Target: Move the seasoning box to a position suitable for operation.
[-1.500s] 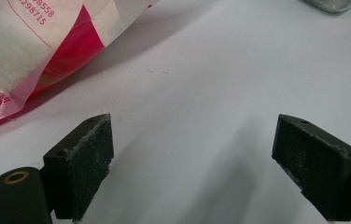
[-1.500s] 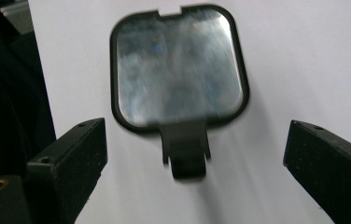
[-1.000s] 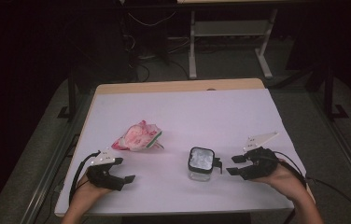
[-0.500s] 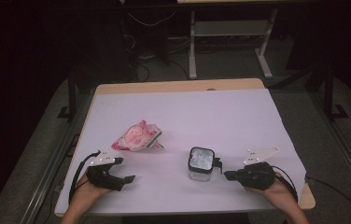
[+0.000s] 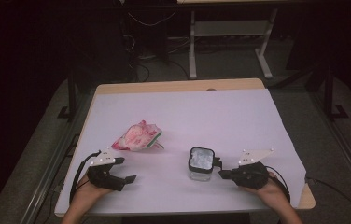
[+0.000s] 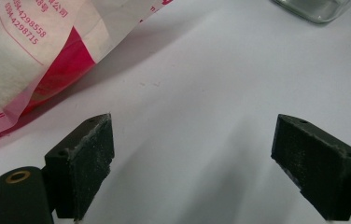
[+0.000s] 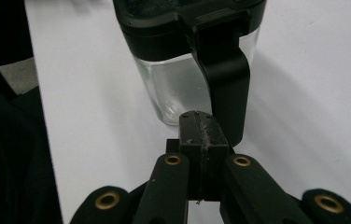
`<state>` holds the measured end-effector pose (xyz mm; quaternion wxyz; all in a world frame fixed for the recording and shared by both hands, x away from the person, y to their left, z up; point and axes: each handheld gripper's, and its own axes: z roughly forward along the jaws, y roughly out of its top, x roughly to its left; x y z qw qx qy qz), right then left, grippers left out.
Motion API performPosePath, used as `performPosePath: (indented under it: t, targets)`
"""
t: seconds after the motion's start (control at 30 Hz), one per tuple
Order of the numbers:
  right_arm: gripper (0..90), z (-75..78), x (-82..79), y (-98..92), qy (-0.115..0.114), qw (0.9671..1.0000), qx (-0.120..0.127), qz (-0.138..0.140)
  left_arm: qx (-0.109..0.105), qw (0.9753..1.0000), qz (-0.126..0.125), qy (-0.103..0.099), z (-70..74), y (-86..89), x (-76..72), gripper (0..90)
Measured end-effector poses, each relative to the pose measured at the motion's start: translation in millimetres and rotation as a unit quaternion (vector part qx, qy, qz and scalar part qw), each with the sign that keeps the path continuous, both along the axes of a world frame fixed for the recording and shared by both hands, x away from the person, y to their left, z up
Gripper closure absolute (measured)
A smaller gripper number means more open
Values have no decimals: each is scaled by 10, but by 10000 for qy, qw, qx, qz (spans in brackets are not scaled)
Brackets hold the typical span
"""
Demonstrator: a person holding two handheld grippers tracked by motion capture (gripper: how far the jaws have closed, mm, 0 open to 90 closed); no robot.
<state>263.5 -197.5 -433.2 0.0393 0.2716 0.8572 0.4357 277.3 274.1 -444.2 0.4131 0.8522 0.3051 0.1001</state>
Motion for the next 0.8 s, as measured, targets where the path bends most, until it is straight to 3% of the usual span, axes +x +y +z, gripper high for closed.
performPosePath:
  t: [0.43, 0.53, 0.8]
  targets:
    - [900, -17, 199, -63, -157, 9988, 90, -447, -23, 9999, -117, -53, 16, -61, -26, 128]
    - [900, -17, 238, -72, -192, 9984, 133, -524, -142, 9998, -111, -14, 24, -80, -31, 128]
    - [897, -1, 161, -167, -222, 9982, 170, -536, -151, 9998, -101, -6, 23, -83, -34, 133]
